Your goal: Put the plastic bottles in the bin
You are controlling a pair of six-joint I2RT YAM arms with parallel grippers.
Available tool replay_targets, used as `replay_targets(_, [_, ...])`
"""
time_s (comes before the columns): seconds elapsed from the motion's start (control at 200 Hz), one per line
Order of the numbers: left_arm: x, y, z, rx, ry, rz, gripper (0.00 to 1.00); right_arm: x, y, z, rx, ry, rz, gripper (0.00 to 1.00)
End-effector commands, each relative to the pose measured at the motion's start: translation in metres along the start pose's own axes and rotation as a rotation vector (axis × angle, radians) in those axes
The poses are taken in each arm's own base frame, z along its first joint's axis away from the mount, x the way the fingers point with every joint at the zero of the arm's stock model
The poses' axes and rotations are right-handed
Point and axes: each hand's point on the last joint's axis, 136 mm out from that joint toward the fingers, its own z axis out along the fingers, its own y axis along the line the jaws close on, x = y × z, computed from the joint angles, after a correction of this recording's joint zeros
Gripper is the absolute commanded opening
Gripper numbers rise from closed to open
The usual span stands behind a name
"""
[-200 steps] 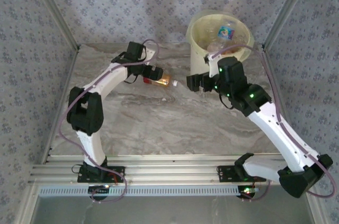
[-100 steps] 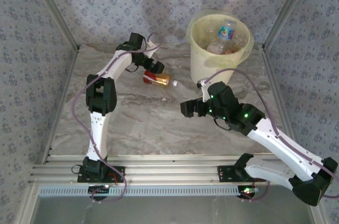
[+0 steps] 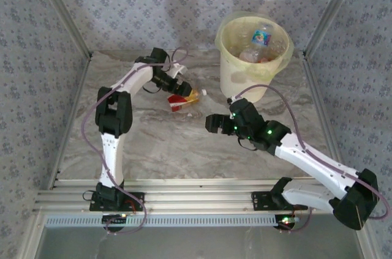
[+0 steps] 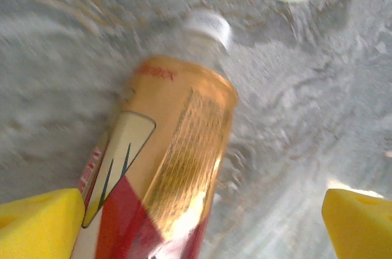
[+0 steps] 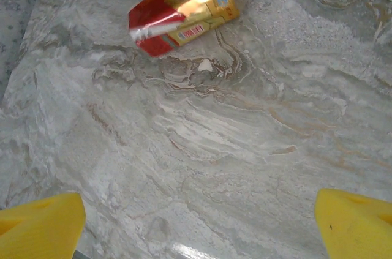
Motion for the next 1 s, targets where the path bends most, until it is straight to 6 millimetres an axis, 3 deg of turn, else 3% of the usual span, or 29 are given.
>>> replay_targets(0.0, [0.007, -0.037, -0.012, 0.005, -0.037, -0.044, 1.00, -0.010, -0.004, 0.009, 0.026, -0.041, 0.116, 0.98])
replay_targets(0.14, [0.035, -0.071, -0.006, 0.042, -0.076, -0.046, 1.00, -0.016, -0.001, 0.020, 0.005, -0.031, 0.130, 0.97])
replay_targets(0.215, [0.050, -0.080, -0.005, 0.026, -0.095, -0.063, 1.00, -0.022, 0.001, 0.027, -0.005, -0.022, 0.128, 0.96])
replay_targets(0.43, [0.084, -0.078, -0.048, -0.143, -0.228, -0.140, 1.00, -0.034, 0.013, 0.041, -0.032, 0.022, 0.005, 0.92])
replay_targets(0.54, [0.106, -0.099, -0.069, -0.157, -0.270, -0.079, 1.00, -0.038, 0.016, 0.054, -0.025, 0.063, -0.045, 0.91])
replay_targets(0.7, [0.134, -0.137, -0.091, -0.208, -0.300, 0.052, 1.00, -0.040, 0.011, 0.082, 0.077, 0.091, -0.039, 0.93])
replay_targets(0.72, [0.136, -0.142, -0.093, -0.208, -0.304, 0.062, 1.00, -0.051, 0.018, 0.082, 0.075, 0.070, -0.041, 0.94])
replay_targets(0.8, [0.143, -0.155, -0.103, -0.208, -0.327, 0.077, 1.00, -0.054, 0.015, 0.100, 0.138, 0.076, -0.028, 0.96])
replay_targets(0.994, [0.168, -0.154, -0.116, -0.271, -0.389, 0.114, 1.00, -0.048, 0.010, 0.153, 0.224, 0.137, -0.027, 0.97])
